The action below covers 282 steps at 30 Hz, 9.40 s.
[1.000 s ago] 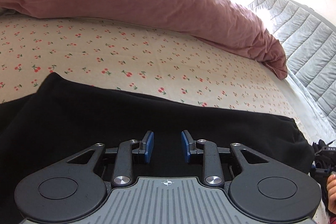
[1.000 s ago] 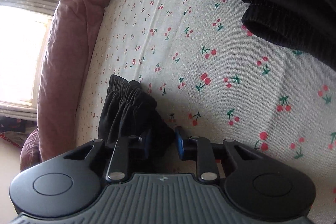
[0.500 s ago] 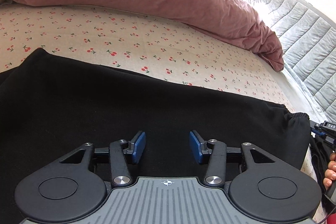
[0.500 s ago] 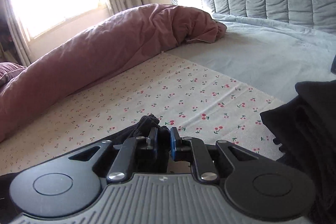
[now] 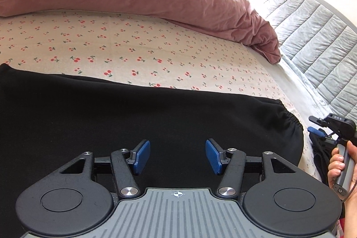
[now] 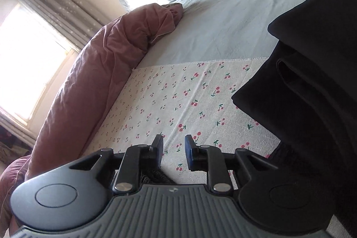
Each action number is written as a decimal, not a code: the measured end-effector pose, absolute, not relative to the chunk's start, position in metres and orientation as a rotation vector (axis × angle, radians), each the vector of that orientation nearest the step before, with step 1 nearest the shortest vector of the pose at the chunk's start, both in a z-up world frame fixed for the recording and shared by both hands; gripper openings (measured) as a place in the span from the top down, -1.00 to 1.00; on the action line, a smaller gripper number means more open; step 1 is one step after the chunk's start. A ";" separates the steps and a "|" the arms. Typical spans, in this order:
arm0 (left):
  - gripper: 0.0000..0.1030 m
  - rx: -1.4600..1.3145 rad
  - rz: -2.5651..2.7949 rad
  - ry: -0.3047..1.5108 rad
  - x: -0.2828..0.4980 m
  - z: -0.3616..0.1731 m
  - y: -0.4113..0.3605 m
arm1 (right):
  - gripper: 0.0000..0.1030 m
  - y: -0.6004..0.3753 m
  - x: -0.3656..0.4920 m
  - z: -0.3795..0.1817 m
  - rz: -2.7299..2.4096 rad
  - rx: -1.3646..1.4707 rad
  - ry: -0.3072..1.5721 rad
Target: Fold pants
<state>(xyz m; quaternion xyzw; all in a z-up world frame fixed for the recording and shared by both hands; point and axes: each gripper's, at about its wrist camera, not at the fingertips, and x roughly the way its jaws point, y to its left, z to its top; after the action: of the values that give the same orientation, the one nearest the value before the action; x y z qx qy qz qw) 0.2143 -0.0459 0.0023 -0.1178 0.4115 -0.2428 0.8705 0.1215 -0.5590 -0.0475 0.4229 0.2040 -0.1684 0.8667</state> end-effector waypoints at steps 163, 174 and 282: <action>-0.20 -0.630 0.200 0.396 0.069 0.036 0.349 | 0.38 -0.024 0.223 0.011 0.583 -0.159 0.617; 0.05 -0.430 0.237 0.607 0.113 0.008 0.312 | 0.72 -0.001 0.278 -0.033 0.651 -0.261 0.837; -0.70 -0.121 -0.096 0.796 0.271 -0.011 -0.008 | -0.18 -0.393 0.147 -0.025 0.035 0.080 0.809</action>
<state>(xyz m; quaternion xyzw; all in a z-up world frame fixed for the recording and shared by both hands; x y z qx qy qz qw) 0.2707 -0.0082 -0.0106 -0.0591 0.3870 -0.0468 0.9190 0.1467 -0.3928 -0.0248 0.0391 0.3934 0.0170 0.9184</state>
